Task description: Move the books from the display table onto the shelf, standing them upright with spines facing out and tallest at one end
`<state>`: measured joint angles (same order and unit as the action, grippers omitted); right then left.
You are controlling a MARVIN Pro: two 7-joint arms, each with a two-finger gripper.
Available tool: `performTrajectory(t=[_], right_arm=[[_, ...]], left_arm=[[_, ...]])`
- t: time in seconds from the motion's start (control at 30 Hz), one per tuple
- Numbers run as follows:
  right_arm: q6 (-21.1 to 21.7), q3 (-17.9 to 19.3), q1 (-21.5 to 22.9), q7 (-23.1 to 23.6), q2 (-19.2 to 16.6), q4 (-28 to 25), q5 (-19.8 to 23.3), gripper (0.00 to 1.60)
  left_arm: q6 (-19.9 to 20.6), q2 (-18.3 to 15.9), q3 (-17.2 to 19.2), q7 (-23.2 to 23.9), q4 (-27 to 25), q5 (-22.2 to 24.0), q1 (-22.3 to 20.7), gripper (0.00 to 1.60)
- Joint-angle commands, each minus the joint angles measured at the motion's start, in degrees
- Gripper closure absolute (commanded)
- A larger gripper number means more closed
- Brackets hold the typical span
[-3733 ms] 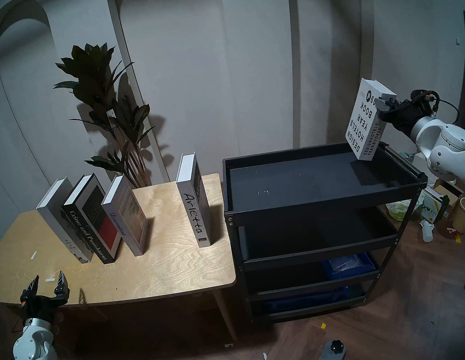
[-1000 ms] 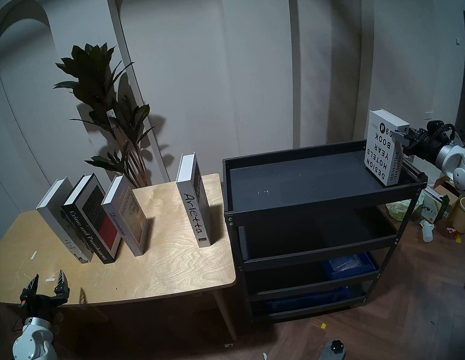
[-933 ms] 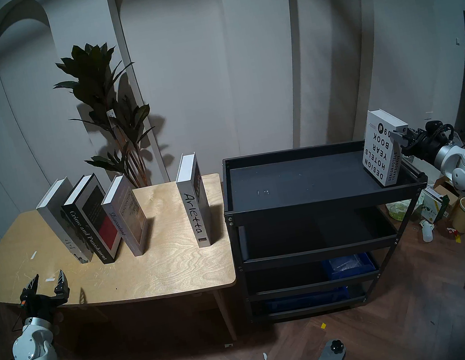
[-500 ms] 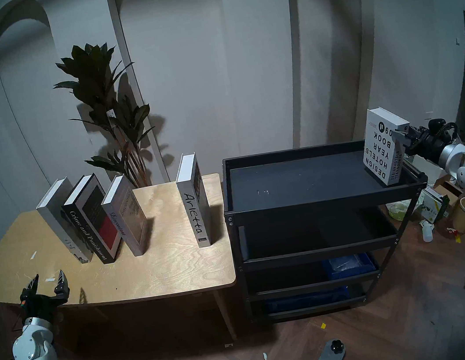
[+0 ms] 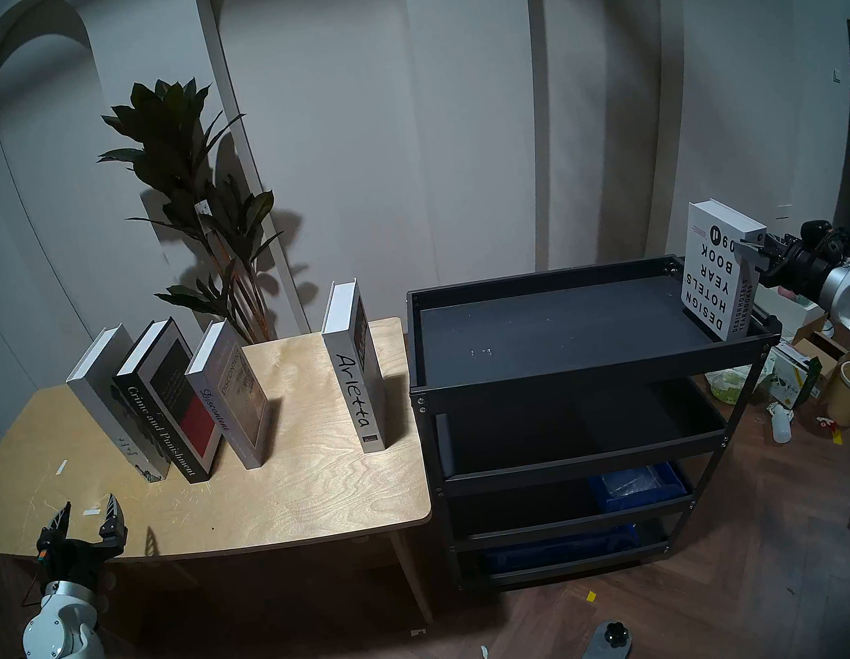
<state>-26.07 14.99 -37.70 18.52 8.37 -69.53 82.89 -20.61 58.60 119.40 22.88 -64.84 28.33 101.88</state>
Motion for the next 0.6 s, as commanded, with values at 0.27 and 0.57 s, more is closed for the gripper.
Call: performTrajectory(t=[0.27,0.57], right_arm=[[-3.7,-0.3,-2.4,1.7,-1.6,1.0,3.4,1.6],[-5.4,-0.3,-3.8,2.3,-1.8,1.7,5.7,1.04]], left_arm=[[-0.1,-0.7,0.4,-0.1,-1.0,0.0,-0.3,0.0],[-0.1,-0.7,0.5,-0.1,-1.0,0.0,-0.3,0.0]])
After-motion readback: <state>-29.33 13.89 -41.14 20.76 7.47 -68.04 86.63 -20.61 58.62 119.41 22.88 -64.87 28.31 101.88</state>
